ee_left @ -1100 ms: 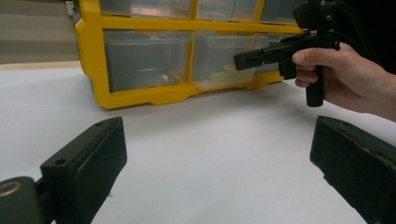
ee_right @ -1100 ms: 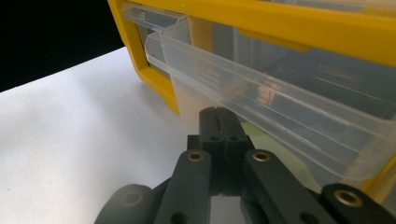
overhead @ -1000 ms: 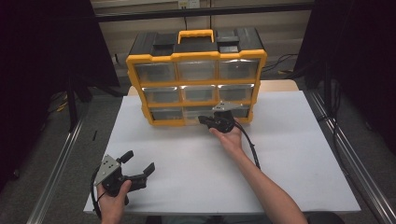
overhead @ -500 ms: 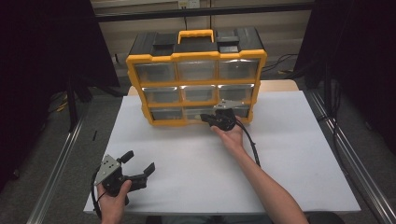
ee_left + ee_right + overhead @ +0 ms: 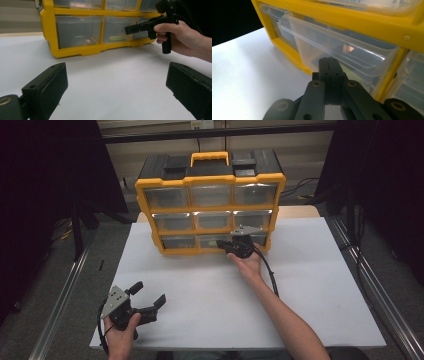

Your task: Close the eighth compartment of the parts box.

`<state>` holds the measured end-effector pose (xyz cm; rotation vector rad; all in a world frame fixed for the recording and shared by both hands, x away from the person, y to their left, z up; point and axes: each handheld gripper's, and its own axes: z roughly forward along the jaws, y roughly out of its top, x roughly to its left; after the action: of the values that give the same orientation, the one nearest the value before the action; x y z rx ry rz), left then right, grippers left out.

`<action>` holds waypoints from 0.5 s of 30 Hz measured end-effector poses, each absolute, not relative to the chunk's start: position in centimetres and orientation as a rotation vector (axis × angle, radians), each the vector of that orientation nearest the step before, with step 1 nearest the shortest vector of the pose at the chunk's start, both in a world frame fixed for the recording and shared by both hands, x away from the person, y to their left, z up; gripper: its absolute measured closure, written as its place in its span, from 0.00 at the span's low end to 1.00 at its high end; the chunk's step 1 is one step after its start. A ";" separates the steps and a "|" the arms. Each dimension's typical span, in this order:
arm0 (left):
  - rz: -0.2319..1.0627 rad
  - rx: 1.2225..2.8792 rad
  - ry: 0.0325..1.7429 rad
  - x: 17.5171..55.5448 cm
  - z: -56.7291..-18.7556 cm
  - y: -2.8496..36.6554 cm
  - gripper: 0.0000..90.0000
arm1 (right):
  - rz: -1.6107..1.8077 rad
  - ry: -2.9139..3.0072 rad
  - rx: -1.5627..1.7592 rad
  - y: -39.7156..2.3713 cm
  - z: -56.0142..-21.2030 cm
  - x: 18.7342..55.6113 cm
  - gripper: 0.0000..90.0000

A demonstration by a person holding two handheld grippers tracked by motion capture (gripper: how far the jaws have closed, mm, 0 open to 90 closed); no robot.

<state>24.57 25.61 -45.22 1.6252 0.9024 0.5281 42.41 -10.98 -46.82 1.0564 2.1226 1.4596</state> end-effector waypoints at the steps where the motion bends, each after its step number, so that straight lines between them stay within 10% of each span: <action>1: 0.528 1.628 0.904 24.6 -45.2 25.6 0.04 | 1.463 2.123 1.059 -11.0 -46.8 42.4 1.00; 15: 0.534 1.624 0.911 24.6 -45.2 25.6 0.04 | 1.464 2.103 1.073 -10.9 -46.3 43.1 1.00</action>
<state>24.57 25.64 -45.20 1.6242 0.9107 0.5339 43.07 -10.89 -46.31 1.0726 2.1033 1.4640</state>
